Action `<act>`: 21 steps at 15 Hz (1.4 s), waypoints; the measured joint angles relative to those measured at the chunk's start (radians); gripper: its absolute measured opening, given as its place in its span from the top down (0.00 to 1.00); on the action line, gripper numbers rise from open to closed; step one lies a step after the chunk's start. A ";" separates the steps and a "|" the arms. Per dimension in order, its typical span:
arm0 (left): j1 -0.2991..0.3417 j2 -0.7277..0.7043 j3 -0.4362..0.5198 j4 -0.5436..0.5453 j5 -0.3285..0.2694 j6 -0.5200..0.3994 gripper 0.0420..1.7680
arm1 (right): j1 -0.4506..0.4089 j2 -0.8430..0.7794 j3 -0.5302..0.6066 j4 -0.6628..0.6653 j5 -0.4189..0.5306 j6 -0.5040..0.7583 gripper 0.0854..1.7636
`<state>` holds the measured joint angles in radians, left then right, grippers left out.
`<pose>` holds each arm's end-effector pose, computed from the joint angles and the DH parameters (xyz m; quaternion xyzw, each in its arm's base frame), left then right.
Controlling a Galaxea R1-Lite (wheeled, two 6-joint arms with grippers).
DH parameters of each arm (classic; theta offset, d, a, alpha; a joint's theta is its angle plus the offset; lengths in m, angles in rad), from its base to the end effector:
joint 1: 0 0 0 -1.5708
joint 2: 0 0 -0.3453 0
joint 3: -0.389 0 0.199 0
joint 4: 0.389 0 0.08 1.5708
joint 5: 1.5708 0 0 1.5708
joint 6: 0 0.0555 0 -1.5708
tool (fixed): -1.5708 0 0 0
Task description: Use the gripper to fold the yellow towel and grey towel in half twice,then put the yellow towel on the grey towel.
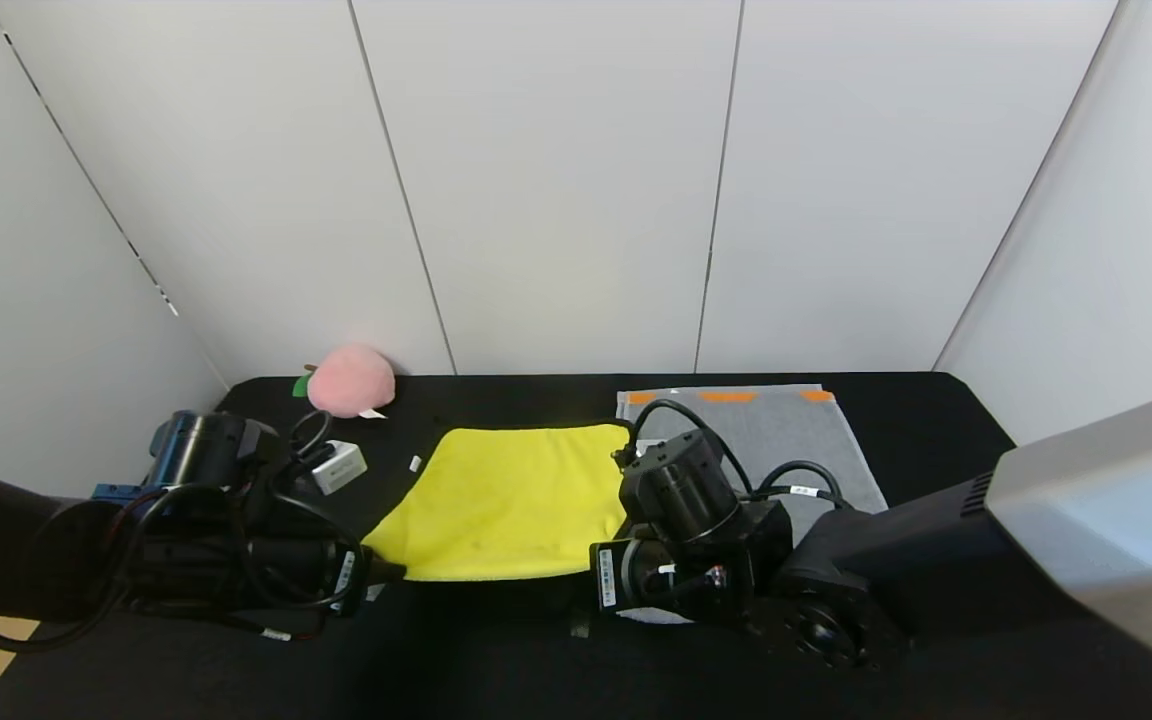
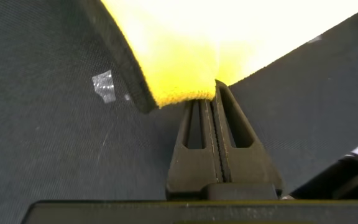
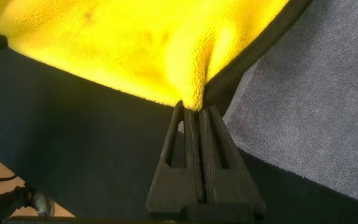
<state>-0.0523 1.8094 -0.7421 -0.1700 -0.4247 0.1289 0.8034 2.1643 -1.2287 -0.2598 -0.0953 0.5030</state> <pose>0.3164 -0.0395 0.1086 -0.0237 0.4117 -0.2399 0.8789 0.3292 0.3336 0.0982 0.0808 0.3706 0.2425 0.8929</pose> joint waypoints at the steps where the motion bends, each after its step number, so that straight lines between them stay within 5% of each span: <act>1: 0.000 -0.024 0.011 0.000 0.000 0.000 0.96 | 0.005 -0.011 0.005 0.000 -0.001 0.000 0.97; 21: -0.014 -0.342 0.156 -0.019 0.005 0.009 0.96 | 0.049 -0.203 0.071 0.001 -0.004 -0.003 0.97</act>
<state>-0.0662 1.4672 -0.5864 -0.1891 -0.4198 0.1381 0.8523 1.9617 -1.1574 -0.2583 -0.0998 0.5002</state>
